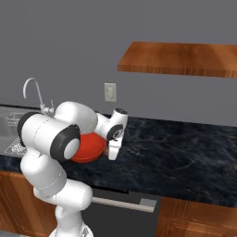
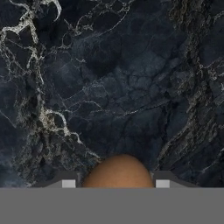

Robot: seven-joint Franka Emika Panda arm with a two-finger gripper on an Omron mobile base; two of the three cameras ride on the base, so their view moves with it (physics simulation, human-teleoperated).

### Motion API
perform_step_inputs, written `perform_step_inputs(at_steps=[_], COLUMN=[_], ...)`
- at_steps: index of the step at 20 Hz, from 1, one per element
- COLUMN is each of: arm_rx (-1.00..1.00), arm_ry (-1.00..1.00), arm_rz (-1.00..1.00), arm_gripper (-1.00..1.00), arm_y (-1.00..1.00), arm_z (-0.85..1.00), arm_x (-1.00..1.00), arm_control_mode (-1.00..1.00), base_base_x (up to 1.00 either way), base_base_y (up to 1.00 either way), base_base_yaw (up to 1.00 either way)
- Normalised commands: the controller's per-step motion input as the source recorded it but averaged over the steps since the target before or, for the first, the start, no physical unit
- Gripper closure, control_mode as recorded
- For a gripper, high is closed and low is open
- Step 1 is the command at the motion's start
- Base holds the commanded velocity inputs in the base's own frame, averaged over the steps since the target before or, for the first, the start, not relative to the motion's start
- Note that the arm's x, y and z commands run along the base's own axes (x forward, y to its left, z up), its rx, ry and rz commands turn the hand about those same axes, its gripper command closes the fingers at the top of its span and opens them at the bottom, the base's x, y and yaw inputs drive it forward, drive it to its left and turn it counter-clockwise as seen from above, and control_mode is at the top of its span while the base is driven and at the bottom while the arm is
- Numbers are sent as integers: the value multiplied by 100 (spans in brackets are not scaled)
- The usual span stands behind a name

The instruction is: Gather the eggs and milk located in the vicinity of the sink area and place them right next to the bowl.

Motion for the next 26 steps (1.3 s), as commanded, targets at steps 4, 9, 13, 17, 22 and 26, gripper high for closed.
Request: perform_step_inputs(at_steps=[4,9,13,17,22,26], arm_rx=[0,0,0,0,0,0], arm_ry=[5,4,4,2,0,0], arm_rz=[-4,-3,-2,-2,-3,-3], arm_gripper=[100,100,100,-100,-100,-100], arm_y=[4,0,0,0,3,6], arm_z=[-9,-8,-6,-3,0,-1], arm_x=[-4,-8,-8,-8,-11,-13], arm_control_mode=[-100,-100,-100,-100,-100,-100], base_base_x=[0,0,0,0,0,0], base_base_y=[0,0,0,0,0,0], base_base_yaw=[0,0,0,0,0,0])
